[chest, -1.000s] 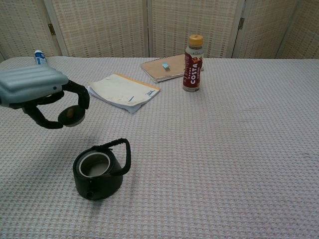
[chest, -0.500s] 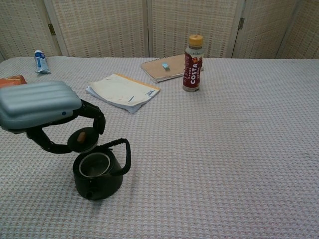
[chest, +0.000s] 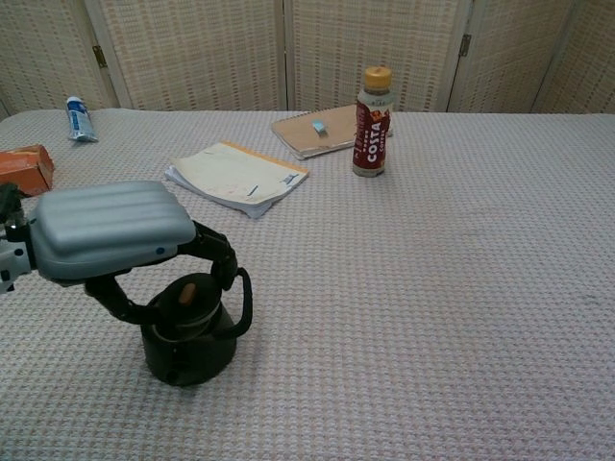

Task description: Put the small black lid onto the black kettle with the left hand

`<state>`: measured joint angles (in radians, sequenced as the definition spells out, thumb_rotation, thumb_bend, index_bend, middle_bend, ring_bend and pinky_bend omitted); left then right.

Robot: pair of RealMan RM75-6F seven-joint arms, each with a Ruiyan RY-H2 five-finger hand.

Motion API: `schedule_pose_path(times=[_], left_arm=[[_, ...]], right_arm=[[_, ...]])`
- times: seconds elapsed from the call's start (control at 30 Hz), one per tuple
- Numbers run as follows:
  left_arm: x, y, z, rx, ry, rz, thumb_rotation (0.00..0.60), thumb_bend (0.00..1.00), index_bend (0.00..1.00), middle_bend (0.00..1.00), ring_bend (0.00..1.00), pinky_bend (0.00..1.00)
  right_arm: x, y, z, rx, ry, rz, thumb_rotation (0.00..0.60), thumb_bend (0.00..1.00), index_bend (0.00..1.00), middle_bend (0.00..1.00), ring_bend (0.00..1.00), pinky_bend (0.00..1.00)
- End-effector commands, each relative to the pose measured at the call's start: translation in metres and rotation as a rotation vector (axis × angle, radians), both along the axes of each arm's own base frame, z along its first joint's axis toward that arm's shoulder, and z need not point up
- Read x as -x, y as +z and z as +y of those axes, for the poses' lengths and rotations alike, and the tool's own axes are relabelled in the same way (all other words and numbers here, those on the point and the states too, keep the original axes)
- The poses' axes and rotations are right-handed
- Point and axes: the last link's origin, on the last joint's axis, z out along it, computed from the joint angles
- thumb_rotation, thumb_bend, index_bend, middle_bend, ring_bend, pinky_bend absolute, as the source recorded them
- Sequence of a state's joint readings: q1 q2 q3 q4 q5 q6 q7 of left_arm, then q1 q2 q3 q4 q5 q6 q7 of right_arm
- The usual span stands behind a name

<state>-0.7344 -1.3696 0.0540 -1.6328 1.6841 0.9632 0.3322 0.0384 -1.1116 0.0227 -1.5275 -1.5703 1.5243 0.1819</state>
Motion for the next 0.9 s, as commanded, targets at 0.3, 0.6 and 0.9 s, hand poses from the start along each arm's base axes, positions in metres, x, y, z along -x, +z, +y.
schedule_pose_path(times=[0.3, 0.6, 0.9], left_arm=[[0.002, -0.001, -0.001, -0.009, 0.003, 0.022, 0.600, 0.25, 0.44, 0.44, 0.83, 0.90], [0.007, -0.001, -0.002, -0.018, 0.012, 0.042, 0.600, 0.25, 0.44, 0.44, 0.83, 0.90], [0.012, 0.001, -0.003, -0.020, 0.029, 0.055, 0.600, 0.24, 0.41, 0.44, 0.83, 0.90]], right_arm=[[0.001, 0.000, 0.000, 0.001, -0.002, -0.001, 0.600, 0.00, 0.14, 0.09, 0.19, 0.00], [0.000, -0.001, -0.001, -0.001, 0.001, -0.001, 0.600, 0.00, 0.14, 0.09, 0.19, 0.00], [-0.001, -0.001, -0.001, 0.000, 0.002, 0.000, 0.600, 0.00, 0.14, 0.09, 0.19, 0.00]])
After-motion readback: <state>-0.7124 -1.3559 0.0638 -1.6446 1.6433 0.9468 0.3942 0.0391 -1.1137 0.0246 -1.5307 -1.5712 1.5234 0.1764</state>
